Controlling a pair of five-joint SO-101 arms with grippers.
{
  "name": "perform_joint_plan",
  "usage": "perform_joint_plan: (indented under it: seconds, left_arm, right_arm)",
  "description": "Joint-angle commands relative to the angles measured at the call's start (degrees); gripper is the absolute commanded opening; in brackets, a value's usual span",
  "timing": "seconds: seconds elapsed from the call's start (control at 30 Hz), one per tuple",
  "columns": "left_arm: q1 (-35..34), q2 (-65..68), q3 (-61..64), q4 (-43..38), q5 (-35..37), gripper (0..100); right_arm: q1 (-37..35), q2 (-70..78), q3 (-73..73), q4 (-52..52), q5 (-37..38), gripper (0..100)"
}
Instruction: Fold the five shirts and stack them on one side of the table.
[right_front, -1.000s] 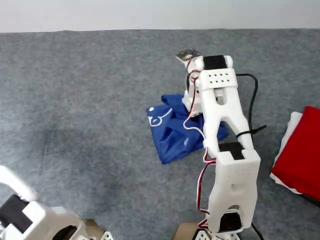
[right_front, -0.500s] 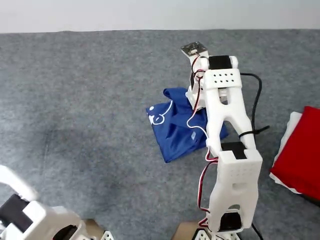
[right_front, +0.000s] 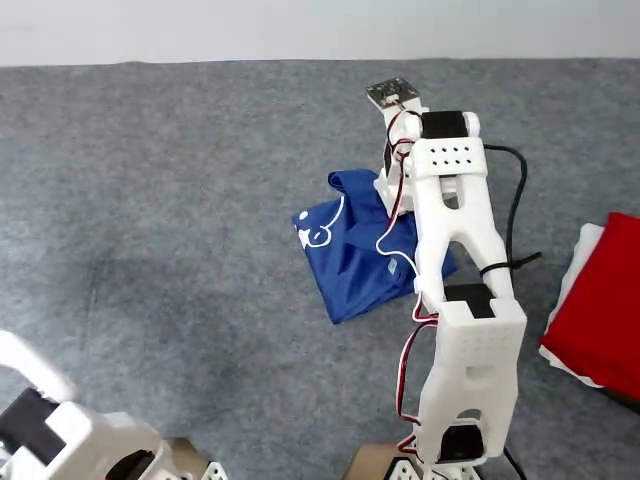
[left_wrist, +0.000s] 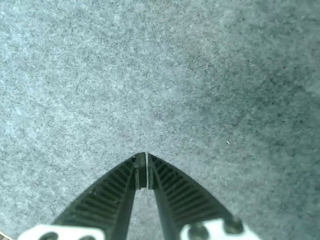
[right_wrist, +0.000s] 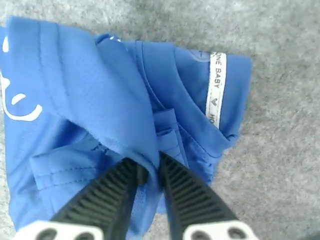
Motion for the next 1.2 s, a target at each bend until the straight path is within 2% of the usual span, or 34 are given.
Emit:
perform_joint_plan:
  seconds: [0.0,0.2,0.3,0.37,0.5,0.57,0.7,0.8,0.97,1.03,1.17]
  left_arm:
    - [0.1,-3.1,-0.2,0.2,0.2,1]
    - [0.1,-3.2,-0.3,0.2,0.1,1]
    - [0.1,-3.2,-0.4,0.7,0.1,1]
    - [0.4,-3.2,-0.6,2.2,0.1,1]
    - [0.4,-3.3,-0.7,5.0,0.0,1]
    - [0.1,-4.8,-0.7,6.3,-0.8,1]
    - [0.4,-11.6,-0.3,8.6,-2.7,1]
    - [0.5,-16.3,-0.3,9.5,-2.7,1]
    - [0.5,-20.7,-0.3,12.0,-4.6,1]
    - [0.2,-22.1,-0.3,12.7,-5.1,1]
    - [0.1,-24.9,-0.3,13.2,-6.3,1]
  right_arm:
    - [2.3,-0.9,-0.6,1.1,0.3,20.0]
    - [5.6,-5.9,-4.9,3.4,0.5,21.6]
    - [4.7,-9.4,-8.6,10.3,0.5,21.5]
    - [3.5,-12.1,-8.5,11.4,0.5,19.1]
    - [-0.1,-20.5,-3.3,11.2,0.7,0.0]
    - [-2.6,-25.0,2.9,11.2,1.1,3.0]
    - [-8.3,-30.7,17.8,10.9,0.9,1.0]
    - [-13.0,-30.4,26.1,7.2,0.8,0.9]
    - [-15.5,-26.4,32.2,-6.9,1.1,0.9]
    - [-14.6,-23.3,32.6,-9.9,1.3,0.9]
    - [-7.2,-17.0,32.5,-11.0,2.3,0.9]
